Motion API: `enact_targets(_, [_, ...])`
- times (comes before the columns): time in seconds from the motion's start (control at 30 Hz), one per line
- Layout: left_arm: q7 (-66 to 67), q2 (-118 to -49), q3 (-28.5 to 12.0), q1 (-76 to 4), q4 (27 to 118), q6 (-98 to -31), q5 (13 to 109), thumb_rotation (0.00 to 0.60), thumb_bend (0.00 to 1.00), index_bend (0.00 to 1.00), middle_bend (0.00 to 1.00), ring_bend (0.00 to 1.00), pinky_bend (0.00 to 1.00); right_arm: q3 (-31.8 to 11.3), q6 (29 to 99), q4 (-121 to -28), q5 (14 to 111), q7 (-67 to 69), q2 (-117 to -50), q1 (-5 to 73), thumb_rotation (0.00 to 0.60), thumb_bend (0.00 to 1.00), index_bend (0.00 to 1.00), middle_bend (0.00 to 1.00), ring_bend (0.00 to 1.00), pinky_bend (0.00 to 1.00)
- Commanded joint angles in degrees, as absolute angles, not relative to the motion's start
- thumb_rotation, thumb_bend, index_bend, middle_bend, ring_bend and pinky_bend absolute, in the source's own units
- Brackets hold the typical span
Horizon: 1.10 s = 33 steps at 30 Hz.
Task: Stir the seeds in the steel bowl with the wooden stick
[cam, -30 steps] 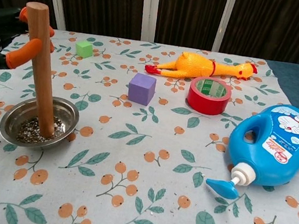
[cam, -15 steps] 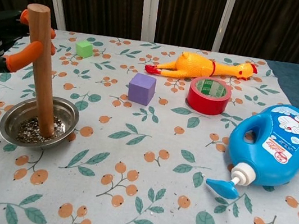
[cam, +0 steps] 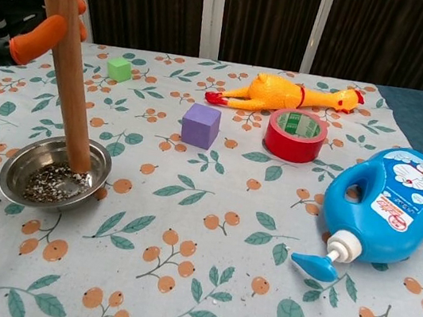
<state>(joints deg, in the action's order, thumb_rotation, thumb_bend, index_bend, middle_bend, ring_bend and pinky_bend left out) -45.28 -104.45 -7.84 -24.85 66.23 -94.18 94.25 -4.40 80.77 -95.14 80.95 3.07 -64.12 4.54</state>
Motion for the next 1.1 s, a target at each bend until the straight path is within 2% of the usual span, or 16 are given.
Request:
enact_targets(0.03, [-45.5,-104.7,-7.4,-24.7,65.4,-94.2,94.2,0.600,0.84,0.62,0.71,0.19,0.00,-4.5,80.8,-95.1,81.0,3.0,-64.1,4.6,0.600,0.40,0.00,0.00,0.00,0.00])
enact_targets(0.63, [-50.6,-108.3,-5.1,-22.4,55.7,-95.0,93.2,0.600,0.84,0.63,0.71,0.19,0.00,-4.6,80.9,-95.0,80.8,2.3,-64.4,4.6,0.600,0.40,0.00,0.00,0.00,0.00])
enact_targets(1.1, [-52.4,-109.1,-4.8,-21.6,53.4,-95.6,93.0,0.600,0.84,0.63,0.71,0.19,0.00,-4.6,81.2,-95.1,80.8,2.0,-64.5,4.5,0.600,0.40,0.00,0.00,0.00,0.00])
